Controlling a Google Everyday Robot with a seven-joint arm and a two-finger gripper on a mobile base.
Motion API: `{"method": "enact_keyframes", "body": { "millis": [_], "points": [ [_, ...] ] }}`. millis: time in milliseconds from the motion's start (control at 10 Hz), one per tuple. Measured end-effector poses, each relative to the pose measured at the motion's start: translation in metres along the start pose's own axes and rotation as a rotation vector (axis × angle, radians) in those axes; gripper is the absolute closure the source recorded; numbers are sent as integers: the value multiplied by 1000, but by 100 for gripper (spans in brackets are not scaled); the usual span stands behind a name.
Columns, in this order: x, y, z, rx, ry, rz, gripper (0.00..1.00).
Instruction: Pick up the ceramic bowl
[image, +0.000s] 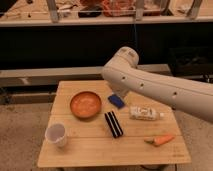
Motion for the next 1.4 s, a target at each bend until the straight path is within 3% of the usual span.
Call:
{"method": "enact_keyframes", "body": {
  "millis": [1000, 1400],
  "points": [
    [-23, -27, 28, 49, -33, -197, 20],
    [-28, -33, 38, 72, -62, -240, 20]
  ]
}}
